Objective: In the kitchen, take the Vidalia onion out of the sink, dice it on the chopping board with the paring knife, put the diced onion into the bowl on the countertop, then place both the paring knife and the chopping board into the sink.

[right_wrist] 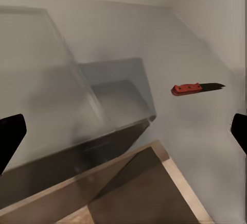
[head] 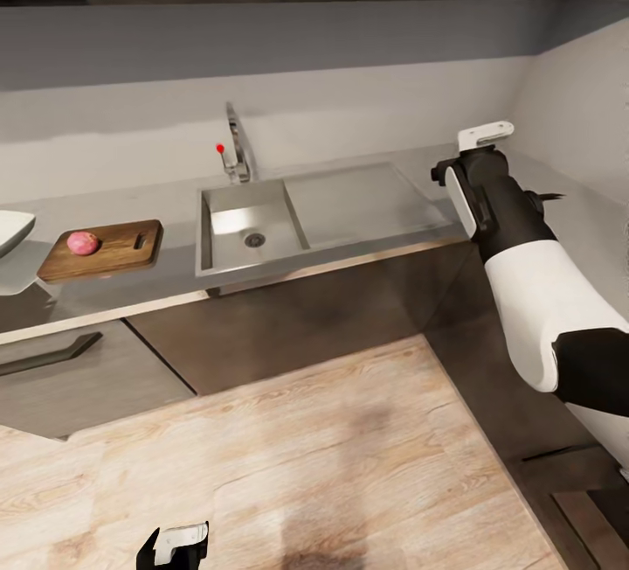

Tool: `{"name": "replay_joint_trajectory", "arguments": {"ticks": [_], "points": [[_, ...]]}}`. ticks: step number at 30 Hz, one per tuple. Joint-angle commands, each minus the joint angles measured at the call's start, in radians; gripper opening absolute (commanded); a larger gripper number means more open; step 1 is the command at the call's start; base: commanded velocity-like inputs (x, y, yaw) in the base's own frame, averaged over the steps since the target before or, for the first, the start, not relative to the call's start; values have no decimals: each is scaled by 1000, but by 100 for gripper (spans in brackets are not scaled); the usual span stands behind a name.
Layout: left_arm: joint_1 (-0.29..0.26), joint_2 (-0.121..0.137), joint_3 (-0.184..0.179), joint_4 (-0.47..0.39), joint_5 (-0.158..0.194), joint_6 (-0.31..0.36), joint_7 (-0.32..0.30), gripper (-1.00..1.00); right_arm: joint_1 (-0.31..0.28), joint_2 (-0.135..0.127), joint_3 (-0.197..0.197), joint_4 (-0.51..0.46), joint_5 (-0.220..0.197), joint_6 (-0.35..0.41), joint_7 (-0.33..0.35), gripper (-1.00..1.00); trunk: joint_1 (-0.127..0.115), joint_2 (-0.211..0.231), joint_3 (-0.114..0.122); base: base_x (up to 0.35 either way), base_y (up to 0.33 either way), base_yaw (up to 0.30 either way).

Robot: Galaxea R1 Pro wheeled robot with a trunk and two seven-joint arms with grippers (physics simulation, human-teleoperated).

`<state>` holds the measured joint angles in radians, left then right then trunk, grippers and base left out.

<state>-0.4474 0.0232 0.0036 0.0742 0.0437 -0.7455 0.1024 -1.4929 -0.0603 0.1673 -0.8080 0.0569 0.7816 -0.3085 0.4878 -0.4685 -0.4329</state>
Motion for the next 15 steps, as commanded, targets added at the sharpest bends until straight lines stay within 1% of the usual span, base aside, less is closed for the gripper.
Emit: {"name": "replay_joint_trajectory", "arguments": {"ticks": [1, 2, 12, 15], "points": [[-2, 0, -1, 4, 4, -6, -1, 100, 1, -1, 5, 0, 6, 8, 0, 100, 1, -1, 0, 0, 0, -76], [-1, 0, 0, 4, 4, -6, -1, 100, 2, -1, 5, 0, 6, 7, 0, 100, 1, -1, 2, 0, 0, -76], [-1, 0, 0, 4, 4, -6, -1, 100, 4, -2, 4, 0, 6, 7, -2, 100, -38, 69, 49, 0, 0, -76], [-1, 0, 0, 4, 4, -6, -1, 100, 4, -2, 4, 0, 6, 7, -2, 100, -38, 69, 53, 0, 0, -76]]}}
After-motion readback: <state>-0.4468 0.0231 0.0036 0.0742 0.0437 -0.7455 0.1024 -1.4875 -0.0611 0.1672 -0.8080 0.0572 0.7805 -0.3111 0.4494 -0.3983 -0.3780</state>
